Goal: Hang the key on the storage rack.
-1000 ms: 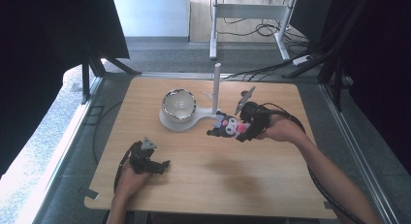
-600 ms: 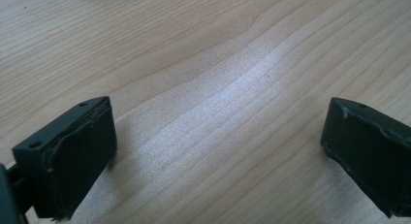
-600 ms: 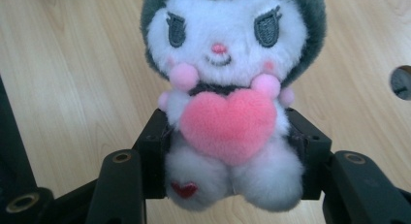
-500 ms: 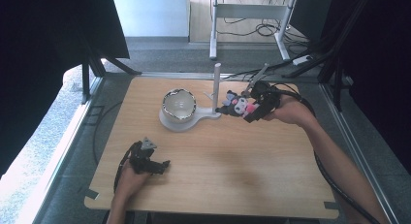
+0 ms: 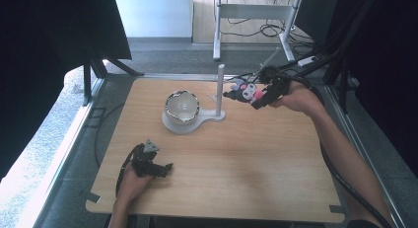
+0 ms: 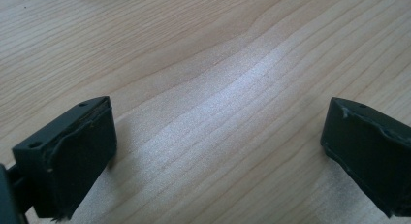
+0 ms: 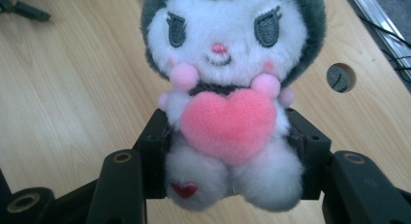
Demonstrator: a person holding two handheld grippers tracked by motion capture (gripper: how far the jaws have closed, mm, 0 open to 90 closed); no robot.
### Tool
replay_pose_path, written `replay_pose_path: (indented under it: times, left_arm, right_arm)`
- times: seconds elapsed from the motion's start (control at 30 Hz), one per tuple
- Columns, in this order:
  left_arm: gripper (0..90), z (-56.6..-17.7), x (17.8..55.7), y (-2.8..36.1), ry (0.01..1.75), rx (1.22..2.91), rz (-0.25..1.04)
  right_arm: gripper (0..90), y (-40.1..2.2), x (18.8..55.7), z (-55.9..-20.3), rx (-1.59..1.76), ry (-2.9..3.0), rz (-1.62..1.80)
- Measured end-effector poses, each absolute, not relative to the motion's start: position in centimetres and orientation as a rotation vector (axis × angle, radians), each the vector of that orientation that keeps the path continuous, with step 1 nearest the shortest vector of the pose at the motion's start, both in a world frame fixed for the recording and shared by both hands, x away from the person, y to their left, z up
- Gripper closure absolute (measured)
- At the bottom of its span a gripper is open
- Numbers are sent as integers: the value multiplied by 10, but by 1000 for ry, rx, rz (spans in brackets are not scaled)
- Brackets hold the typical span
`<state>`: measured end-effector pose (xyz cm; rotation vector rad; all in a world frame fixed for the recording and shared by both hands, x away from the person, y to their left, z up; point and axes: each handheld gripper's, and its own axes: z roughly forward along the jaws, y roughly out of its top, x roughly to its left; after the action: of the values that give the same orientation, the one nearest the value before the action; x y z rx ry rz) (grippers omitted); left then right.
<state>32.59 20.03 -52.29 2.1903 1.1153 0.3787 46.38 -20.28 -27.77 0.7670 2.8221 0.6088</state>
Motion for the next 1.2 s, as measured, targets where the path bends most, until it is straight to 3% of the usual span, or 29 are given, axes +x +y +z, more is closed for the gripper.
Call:
replay_pose_path:
  times: [0.63, 1.2]
  left_arm:
    - [0, -523, 326, 200, 1118, 2188, 379]
    - [0, -523, 326, 200, 1118, 2188, 375]
  right_arm:
    - [459, -194, 488, -240, 821, 2725, 638]
    - [459, -196, 498, -267, 848, 2751, 609]
